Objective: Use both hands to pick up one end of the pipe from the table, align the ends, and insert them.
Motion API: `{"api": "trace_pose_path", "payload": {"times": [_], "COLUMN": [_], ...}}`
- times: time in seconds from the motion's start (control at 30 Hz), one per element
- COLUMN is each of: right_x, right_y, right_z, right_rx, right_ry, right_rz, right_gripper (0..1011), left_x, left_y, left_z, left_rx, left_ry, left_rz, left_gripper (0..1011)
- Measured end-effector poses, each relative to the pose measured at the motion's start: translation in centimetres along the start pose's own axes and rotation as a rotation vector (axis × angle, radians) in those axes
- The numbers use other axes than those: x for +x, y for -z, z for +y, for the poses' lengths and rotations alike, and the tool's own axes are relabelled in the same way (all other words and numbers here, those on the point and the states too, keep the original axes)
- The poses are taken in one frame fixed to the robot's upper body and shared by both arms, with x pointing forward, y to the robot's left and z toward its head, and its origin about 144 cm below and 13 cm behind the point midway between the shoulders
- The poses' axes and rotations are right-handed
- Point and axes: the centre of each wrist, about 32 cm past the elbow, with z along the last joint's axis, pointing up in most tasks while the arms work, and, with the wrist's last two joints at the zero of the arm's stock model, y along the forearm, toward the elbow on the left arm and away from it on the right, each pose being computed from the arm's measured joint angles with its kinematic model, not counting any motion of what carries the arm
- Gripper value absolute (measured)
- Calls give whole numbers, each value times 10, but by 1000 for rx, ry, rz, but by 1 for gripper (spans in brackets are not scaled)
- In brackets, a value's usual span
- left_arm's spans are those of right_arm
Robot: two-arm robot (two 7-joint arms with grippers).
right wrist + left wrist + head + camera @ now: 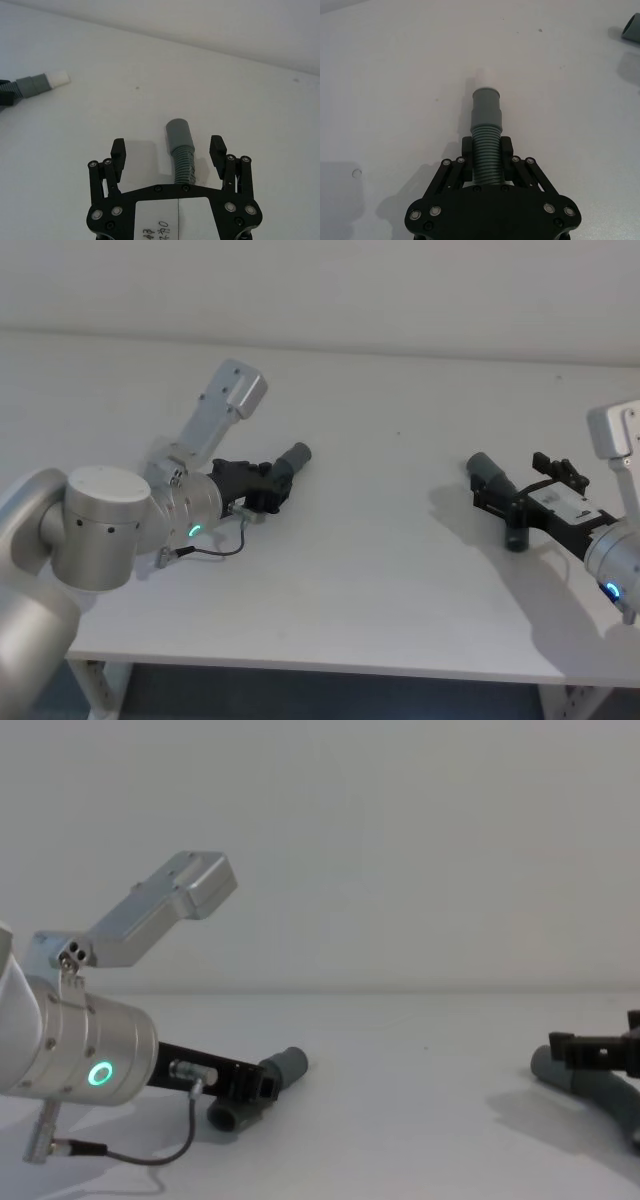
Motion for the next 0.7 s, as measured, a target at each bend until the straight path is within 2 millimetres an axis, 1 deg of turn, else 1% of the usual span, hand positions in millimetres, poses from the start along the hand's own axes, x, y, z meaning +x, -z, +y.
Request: {"api": "trace_pose_path", "payload": {"times": [0.7], "right_x": [4], "right_y": [9], "right_z": [13], "right_rx": [-62], "right_ry": [10], "right_rz": [28], "right_gripper": [1001], "left_x": [0], "left_y": [0], "left_z": [0], "left_rx": [0], "left_ry": [0], "left_rz": [0], "left_gripper": [317]}}
